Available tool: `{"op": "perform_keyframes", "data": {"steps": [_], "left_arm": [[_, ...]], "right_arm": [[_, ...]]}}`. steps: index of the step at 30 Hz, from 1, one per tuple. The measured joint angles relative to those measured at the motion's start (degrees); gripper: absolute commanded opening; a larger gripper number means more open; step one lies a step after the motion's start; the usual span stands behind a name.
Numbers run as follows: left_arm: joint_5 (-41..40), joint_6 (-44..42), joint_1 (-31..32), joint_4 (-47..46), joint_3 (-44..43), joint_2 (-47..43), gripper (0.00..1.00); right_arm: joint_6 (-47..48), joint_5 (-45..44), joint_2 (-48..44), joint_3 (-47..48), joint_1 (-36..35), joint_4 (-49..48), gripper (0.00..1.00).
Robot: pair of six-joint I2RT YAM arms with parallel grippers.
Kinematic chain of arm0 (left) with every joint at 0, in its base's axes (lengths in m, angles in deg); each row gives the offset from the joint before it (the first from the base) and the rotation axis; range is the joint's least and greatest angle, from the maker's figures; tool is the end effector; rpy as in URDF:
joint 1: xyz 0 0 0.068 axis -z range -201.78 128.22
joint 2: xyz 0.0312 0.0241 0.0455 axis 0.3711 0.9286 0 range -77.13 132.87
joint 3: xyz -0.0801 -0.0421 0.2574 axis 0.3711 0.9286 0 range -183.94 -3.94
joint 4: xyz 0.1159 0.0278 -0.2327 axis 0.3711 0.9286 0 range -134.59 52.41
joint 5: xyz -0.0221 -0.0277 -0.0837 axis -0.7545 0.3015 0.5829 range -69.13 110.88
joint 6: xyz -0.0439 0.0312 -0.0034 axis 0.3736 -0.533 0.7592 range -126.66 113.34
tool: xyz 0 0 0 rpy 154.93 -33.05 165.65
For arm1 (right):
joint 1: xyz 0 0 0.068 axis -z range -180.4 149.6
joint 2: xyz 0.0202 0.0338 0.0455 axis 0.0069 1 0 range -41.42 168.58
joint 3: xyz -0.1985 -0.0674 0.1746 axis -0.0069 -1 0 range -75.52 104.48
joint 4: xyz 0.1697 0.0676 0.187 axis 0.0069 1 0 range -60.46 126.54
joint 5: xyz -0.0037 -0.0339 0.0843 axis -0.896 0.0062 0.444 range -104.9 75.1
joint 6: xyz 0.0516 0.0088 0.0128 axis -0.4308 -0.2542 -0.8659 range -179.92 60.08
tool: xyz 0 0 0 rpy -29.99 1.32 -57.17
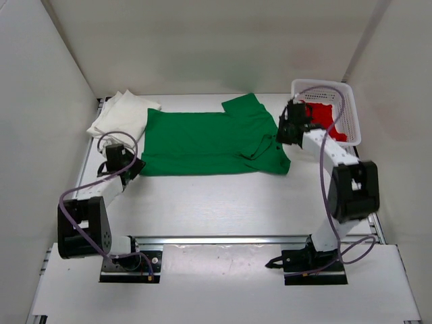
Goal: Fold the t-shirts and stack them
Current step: Fold the flattened tshirt in 1/3 of the way
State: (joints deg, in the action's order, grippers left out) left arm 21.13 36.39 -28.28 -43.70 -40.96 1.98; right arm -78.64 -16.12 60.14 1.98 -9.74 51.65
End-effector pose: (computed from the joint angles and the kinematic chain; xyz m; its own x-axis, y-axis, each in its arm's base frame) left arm 0.2706 0.0307 0.1783 -0.4199 -0.7349 -0.5325 -0.5427 0.6736 -0.5017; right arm 0.3917 0.0637 0.2481 -0.7216 0.2063 -0.6609 0.0883 0.9742 0.2077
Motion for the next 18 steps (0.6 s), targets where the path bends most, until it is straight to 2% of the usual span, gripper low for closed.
{"op": "perform_keyframes", "data": {"steps": [2,4,6,8,10,18], "left_arm": [[0.79,0.31,0.39,-0.11,2.95,-0.48,0.45],[1.77,0.66,0.11,-0.02,4.46,1.11,0.44],[2.16,0.96,0.07,0.17,4.66,2.97,0.45],[2.38,1.25,0.15,-0.81,4.63,3.52,0.45],[2.47,1.49,0.26,-1.31,4.63,3.85,0.43],[2.71,2.47,0.2,-3.3,4.09,6.32,0.15]], "right_arm": [[-2.1,0.42,-8.11,-10.08,-0.2,-2.14,0.04],[-4.0,1.07,-14.56,-18.88,0.17,-5.16,0.14],[-5.22,1.73,-18.58,-25.79,0.92,-7.08,0.25],[-5.77,2.51,-19.54,-30.14,1.88,-8.04,0.27],[-5.73,3.39,-18.64,-31.63,2.64,-8.37,0.28],[-5.7,4.24,-14.56,-31.63,3.1,-11.67,0.3]]}}
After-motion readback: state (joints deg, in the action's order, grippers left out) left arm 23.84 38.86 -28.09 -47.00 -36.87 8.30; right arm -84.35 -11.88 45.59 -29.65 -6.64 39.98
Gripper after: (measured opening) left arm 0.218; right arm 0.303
